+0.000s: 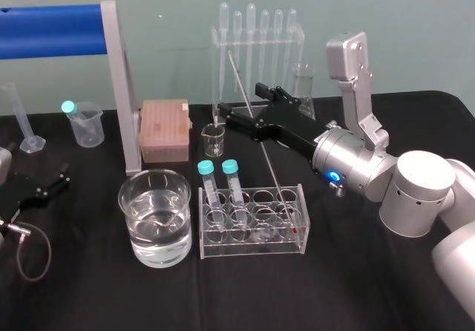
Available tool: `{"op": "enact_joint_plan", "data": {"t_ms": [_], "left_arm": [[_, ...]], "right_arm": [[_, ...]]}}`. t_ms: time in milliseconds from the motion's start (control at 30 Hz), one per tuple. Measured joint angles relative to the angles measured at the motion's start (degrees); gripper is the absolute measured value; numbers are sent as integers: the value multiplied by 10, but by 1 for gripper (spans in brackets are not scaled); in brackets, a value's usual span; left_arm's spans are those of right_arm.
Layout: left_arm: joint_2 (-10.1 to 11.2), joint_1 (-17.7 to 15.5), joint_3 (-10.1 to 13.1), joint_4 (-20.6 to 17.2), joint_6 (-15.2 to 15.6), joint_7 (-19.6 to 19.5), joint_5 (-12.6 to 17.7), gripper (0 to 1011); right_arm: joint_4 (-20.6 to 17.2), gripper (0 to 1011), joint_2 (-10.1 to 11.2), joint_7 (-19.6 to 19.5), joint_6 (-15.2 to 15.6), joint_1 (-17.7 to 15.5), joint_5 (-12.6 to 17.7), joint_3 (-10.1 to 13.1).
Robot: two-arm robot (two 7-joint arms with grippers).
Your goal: Hold the thermometer with one hand and immerse one end into the beaker, then reinsert it into the test tube rack.
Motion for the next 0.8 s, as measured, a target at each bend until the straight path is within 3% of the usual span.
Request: {"op": "enact_joint_plan", "data": {"t_ms": [100,300,800], "left_arm": [[0,0,0,0,0,0,0,1008],[0,0,0,0,0,0,0,1008],[0,0,0,0,0,0,0,1008]], "right_arm": [[0,927,0,0,0,0,0,0],[0,760,0,0,0,0,0,0],[0,273,0,0,-1,0,0,0]]}}
